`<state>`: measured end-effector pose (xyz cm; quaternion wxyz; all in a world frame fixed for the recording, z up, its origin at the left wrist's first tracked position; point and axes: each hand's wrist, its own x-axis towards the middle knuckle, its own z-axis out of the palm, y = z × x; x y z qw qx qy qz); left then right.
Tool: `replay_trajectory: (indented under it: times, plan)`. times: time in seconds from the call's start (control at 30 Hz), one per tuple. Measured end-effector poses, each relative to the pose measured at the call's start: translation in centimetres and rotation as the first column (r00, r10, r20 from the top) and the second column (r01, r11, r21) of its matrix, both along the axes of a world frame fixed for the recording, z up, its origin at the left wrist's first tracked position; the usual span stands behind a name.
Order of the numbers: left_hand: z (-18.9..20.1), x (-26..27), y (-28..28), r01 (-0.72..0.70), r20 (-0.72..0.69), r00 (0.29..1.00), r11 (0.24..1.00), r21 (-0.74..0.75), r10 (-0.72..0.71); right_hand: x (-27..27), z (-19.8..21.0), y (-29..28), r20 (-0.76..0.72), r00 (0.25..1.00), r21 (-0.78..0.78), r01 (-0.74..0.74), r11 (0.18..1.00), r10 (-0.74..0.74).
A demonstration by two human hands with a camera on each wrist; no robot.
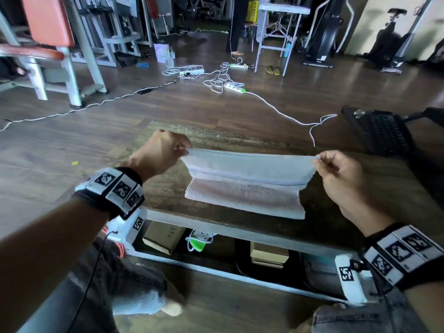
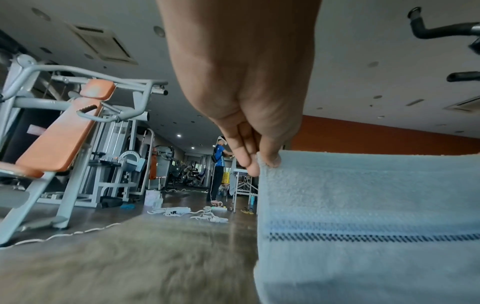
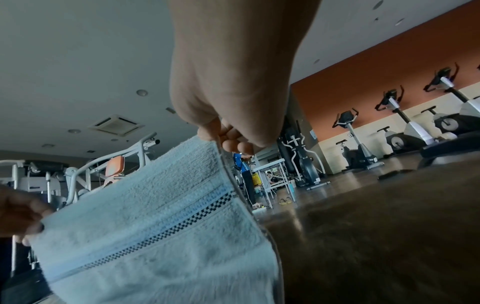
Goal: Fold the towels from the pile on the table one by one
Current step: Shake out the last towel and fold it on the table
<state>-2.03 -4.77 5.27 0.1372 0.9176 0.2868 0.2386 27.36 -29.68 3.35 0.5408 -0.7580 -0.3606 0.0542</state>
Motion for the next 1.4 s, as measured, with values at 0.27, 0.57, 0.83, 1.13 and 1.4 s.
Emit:
replay_trajectory:
  times: [0.27,0.57,0.83,1.13,1.4]
  plan:
    - [10.9,4.5,4.2,-0.080,0.029,0.997,0.975,0.205,0.075,3.9,10.5,6.8,0.046,0.995,-0.038,0.091,0.995,-0.089]
    - [14.2,3.9,4.0,-0.178,0.321,0.943,0.944,0.277,0.083,2.5,14.3,6.3,0.012,0.999,0.186,0.048,0.981,-0.051]
    - [4.1,-1.7,0.8,0.156,-0.007,0.988,0.987,0.026,-0.155,0.8,3.9,-0.5,0.055,0.995,-0.270,-0.070,0.960,0.088]
    - [0.3,-3.6,-1.3,0.068,-0.476,0.832,0.905,-0.421,-0.284,-0.9,0.3,-2.8,-0.254,0.924,-0.691,-0.380,0.615,0.286]
    - [-1.3,1.8,2.8,-0.072,-0.262,0.965,0.968,-0.241,0.007,1.1,-0.3,2.4,0.012,0.993,-0.641,-0.084,0.763,0.119]
